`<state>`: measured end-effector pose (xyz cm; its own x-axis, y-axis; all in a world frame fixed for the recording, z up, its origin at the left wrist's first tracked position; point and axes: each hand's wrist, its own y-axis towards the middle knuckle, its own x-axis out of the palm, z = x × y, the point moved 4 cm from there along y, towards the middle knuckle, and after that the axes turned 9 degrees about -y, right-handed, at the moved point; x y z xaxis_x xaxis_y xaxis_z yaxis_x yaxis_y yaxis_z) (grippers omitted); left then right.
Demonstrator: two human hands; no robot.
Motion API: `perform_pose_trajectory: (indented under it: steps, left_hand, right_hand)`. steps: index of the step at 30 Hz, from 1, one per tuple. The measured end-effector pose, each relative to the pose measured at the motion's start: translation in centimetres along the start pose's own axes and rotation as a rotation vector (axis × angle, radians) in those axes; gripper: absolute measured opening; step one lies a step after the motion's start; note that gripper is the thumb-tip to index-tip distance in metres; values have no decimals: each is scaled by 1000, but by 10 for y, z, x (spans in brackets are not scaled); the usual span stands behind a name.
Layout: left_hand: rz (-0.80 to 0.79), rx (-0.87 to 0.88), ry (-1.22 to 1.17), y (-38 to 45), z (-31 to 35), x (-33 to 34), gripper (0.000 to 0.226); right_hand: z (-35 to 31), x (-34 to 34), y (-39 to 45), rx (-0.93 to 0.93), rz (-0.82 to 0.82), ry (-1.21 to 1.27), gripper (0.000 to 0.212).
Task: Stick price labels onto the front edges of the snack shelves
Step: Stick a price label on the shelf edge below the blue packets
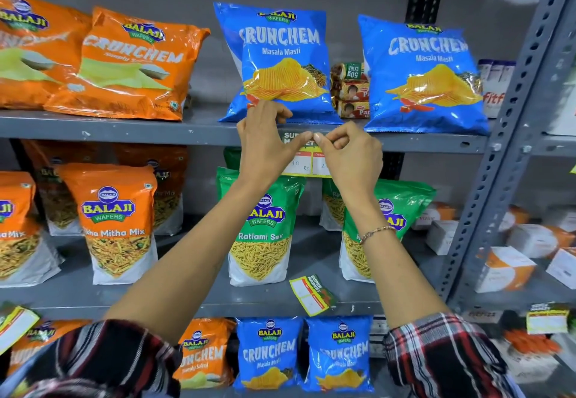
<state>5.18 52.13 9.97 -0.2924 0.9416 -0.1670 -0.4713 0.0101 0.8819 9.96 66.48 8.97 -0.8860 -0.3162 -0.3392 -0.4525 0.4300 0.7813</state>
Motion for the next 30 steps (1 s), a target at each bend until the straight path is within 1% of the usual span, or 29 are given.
perform_pose_trajectory:
  steps: [4, 9, 15, 20, 23, 26, 27, 30]
  left_hand:
    - [28, -2, -44, -2, 0, 0, 44]
    - [53, 15, -83, -2, -4, -2, 39]
    - [34, 37, -92, -4, -7, -9, 17]
    - [42, 22, -136, -4, -12, -18, 6]
    - [41, 1, -142, -3, -11, -18, 7]
    - [63, -8, -167, -5, -7, -16, 4]
    - [71, -12, -171, -5, -5, -15, 7]
    - [71, -1, -140, -6, -4, -9, 21]
  right_hand:
    - [6, 2, 1, 57, 1, 70, 22]
    - [27, -3, 5, 89, 21, 94, 26]
    - [32, -3, 4, 113, 62, 142, 27]
    - [32, -1, -2, 193, 107, 301, 29]
    - [37, 2, -6, 298, 114, 449, 34]
    - [42, 4, -9, 426, 101, 624, 29]
    - [43, 5, -10, 453, 92, 656, 27]
    - [42, 9, -11, 429, 100, 645, 26]
